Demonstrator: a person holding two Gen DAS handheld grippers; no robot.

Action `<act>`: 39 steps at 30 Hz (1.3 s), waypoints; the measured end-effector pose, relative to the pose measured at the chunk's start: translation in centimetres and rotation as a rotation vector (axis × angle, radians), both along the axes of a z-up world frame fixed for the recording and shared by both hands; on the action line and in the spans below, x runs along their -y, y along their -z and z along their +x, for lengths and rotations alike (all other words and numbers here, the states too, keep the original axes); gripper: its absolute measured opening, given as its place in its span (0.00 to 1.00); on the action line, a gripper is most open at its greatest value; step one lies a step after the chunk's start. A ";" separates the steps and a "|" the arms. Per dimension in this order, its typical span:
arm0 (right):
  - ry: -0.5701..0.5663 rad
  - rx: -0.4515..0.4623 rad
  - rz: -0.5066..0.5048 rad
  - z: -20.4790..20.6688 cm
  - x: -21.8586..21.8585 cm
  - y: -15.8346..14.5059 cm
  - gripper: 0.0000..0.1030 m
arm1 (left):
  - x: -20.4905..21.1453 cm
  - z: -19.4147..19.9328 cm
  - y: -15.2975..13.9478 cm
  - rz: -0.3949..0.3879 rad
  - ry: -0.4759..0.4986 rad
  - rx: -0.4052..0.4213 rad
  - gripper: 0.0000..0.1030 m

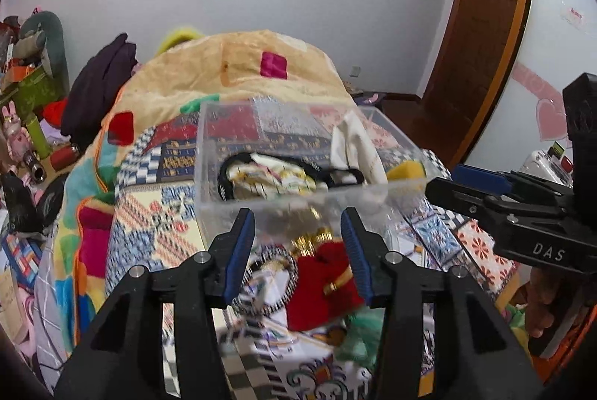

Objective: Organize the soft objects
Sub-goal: 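Carry the floral cloth and sponge into the clear box and open both tools, then grasp the beaded bracelet with the left tool while the right tool grasps the silver mesh pouch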

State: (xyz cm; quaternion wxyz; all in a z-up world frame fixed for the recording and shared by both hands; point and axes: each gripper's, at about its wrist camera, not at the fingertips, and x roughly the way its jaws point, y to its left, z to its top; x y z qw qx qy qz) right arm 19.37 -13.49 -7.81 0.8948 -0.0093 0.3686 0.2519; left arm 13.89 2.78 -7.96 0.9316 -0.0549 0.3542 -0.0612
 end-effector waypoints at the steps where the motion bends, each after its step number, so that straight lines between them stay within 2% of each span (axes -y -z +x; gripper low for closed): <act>1: -0.002 -0.013 0.000 -0.1 0.0 0.4 0.52 | 0.2 -0.2 0.3 0.001 0.002 -0.007 0.47; 8: -0.029 -0.063 -0.010 -1.0 -0.6 2.4 0.52 | 0.8 -1.4 2.7 0.020 0.020 -0.061 0.47; 13: -0.062 -0.101 -0.022 -1.2 -1.7 3.7 0.51 | -0.2 -1.5 4.3 0.013 -0.017 -0.095 0.46; 15: -0.073 -0.111 -0.029 -1.1 -2.2 4.2 0.49 | -0.8 -1.2 4.9 0.009 -0.032 -0.112 0.46; 19: -0.096 -0.134 -0.043 -0.9 -2.8 4.9 0.38 | -1.8 -0.7 6.2 0.004 -0.058 -0.148 0.46; 27: -0.136 -0.171 -0.007 -0.5 -3.0 5.6 0.22 | -2.7 -0.4 7.4 0.003 -0.091 -0.179 0.22; 29: -0.138 -0.174 0.005 -0.5 -2.9 5.7 0.17 | -2.6 -0.3 7.4 0.001 -0.089 -0.180 0.11; 32: -0.129 -0.172 0.025 -0.6 -2.4 5.6 0.12 | -2.8 -0.4 7.4 -0.012 -0.083 -0.174 0.08; 39: -0.115 -0.124 0.034 -1.3 -1.9 4.3 0.09 | -2.5 -1.3 5.6 -0.023 -0.068 -0.114 0.07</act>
